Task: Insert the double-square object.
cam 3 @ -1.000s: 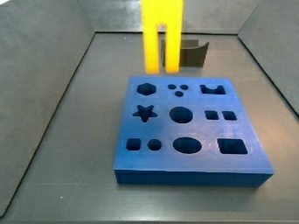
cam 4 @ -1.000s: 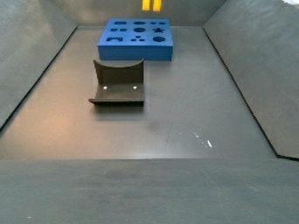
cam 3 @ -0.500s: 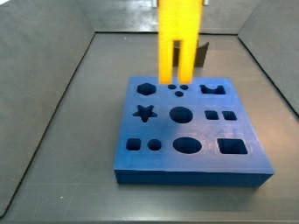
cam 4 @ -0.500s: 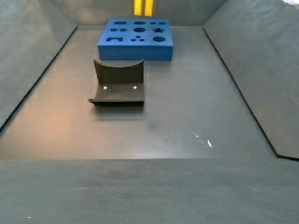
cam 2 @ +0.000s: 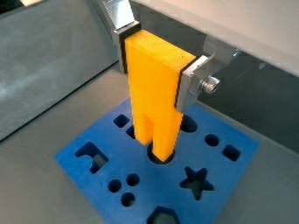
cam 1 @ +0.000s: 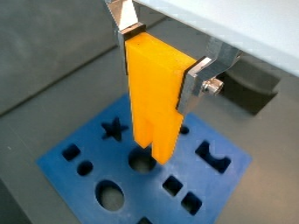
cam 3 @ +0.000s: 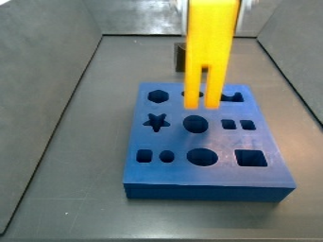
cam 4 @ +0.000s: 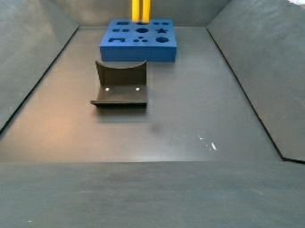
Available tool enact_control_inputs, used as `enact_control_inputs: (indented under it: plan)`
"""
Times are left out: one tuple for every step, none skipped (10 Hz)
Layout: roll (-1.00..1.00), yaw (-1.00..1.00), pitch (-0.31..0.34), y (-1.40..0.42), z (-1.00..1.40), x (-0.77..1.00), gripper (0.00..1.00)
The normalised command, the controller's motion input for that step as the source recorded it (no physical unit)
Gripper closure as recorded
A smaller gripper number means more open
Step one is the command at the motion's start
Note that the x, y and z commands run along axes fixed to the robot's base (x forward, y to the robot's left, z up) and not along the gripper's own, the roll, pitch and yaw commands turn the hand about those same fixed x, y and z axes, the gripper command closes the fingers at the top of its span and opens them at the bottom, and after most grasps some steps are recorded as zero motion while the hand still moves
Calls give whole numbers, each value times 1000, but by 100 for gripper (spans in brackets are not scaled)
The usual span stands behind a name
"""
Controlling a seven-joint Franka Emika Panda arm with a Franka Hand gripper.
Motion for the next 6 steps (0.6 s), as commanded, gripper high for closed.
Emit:
enact_control_inputs:
  plan:
    - [-70,34,203,-51,-449,943,100]
    - [0,40,274,-80,-200,894,100]
    - [0,51,279,-143,523,837,100]
    - [0,0,243,-189,760,886,100]
    - [59,0,267,-94,540,906,100]
    - [124,0,283,0,263,917,100]
